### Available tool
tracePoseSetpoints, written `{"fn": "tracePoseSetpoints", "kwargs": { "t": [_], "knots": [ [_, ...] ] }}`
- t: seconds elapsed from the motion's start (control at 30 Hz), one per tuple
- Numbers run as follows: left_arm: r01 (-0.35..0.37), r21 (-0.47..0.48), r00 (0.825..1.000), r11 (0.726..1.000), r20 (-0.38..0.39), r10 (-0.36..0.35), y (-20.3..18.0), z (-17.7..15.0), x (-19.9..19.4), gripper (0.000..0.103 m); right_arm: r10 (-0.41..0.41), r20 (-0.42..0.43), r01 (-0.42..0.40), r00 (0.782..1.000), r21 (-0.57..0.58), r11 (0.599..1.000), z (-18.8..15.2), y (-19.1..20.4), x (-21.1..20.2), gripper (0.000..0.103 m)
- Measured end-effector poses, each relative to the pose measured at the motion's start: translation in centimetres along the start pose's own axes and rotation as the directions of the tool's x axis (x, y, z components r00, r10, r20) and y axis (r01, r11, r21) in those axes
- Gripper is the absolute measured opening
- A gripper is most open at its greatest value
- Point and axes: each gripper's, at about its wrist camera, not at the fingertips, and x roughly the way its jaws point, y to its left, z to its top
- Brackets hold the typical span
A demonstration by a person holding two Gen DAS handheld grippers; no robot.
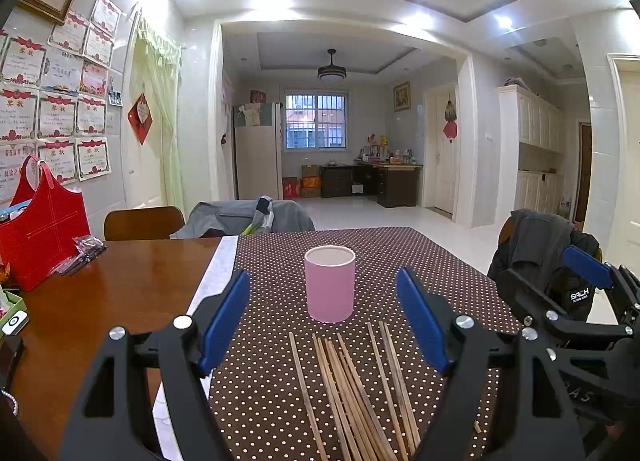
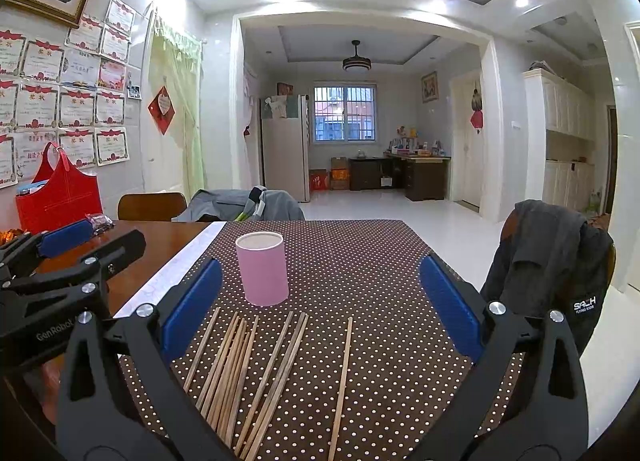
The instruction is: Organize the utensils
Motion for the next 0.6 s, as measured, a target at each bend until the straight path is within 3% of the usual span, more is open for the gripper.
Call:
{"fn": "tracePoseSetpoints", "kwargs": {
  "t": [0.6],
  "knots": [
    [0.001,-0.003,1.0,1.0,-0.019,-0.001,0.0,-0.39,0.5,0.075,-0.003,-0.016,0.003,1.0,-0.001,1.0,-0.3,-0.26,0.45,0.097]
  ]
}}
